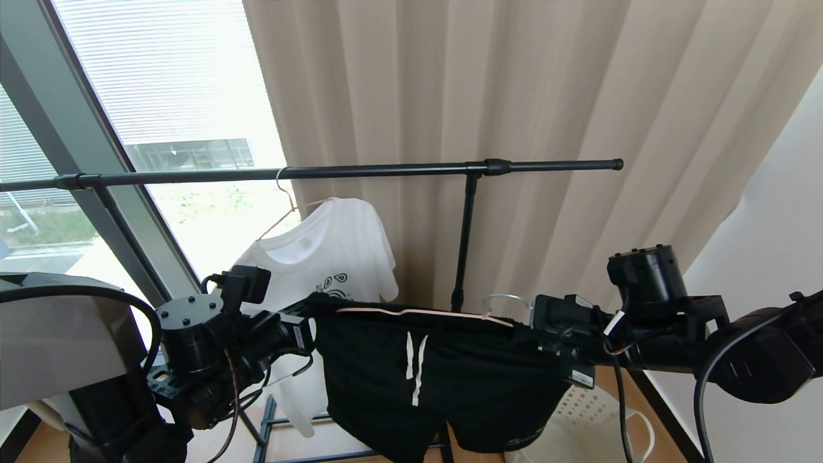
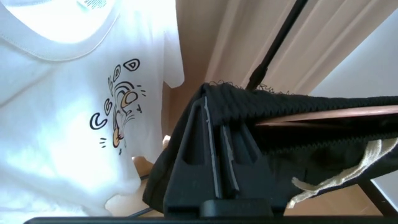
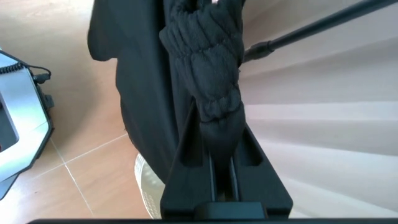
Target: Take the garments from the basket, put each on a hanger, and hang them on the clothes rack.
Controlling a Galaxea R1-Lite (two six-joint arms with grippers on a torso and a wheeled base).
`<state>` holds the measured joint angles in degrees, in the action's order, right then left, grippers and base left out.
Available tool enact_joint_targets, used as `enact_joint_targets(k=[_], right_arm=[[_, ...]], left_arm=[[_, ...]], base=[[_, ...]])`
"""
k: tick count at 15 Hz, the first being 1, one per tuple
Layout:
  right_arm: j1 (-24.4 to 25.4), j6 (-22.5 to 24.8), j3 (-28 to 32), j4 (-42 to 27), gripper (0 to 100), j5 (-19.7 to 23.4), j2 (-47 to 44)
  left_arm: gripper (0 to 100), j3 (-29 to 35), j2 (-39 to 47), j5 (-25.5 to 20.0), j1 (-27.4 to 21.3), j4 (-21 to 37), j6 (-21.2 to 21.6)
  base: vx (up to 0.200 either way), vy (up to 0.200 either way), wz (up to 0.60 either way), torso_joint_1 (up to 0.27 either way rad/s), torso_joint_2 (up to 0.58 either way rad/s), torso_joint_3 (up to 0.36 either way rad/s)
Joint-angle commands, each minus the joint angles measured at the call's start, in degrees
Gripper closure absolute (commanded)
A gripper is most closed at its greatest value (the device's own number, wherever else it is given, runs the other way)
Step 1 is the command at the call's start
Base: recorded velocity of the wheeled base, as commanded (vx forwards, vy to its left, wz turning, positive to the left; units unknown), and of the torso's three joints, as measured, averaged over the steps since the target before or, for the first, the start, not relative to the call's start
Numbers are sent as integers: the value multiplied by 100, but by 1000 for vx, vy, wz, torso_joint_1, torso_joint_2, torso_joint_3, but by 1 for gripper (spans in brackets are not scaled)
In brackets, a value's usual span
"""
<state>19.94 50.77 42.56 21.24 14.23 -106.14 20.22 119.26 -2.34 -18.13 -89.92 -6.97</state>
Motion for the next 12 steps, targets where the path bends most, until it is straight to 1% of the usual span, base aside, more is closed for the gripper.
enact_joint_targets(k=[1, 3, 5, 6, 7, 10, 11, 12], right_arm=[[-43, 3, 51, 3, 100, -16, -170], [-43, 3, 77, 3, 100, -43, -170], [-43, -6, 112, 3, 100, -43, -117], [-43, -15, 121, 12, 100, -34, -108], [-43, -24, 148, 12, 100, -34, -91], [-52, -68, 148, 12, 100, -34, 6], [-52, -68, 121, 3, 100, -34, 85], [-52, -68, 112, 3, 100, -34, 103]], left_arm=[[100, -45, -61, -3, -42, -8, 3], [100, -71, -158, -3, -103, -8, 12], [100, -106, -509, -3, -235, -8, 214], [100, -54, -702, -3, -279, 150, 346], [100, 131, -1036, -3, -332, 695, 522], [100, 975, -1652, 14, -455, 2382, 856], [100, 1397, -1950, 32, -587, 3235, 987], [100, 1836, -2188, 49, -736, 4158, 1014]], base=[[0, 0, 0, 0, 0, 0], [0, 0, 0, 0, 0, 0], [0, 0, 0, 0, 0, 0], [0, 0, 0, 0, 0, 0], [0, 0, 0, 0, 0, 0], [0, 0, 0, 0, 0, 0], [0, 0, 0, 0, 0, 0], [0, 0, 0, 0, 0, 0]])
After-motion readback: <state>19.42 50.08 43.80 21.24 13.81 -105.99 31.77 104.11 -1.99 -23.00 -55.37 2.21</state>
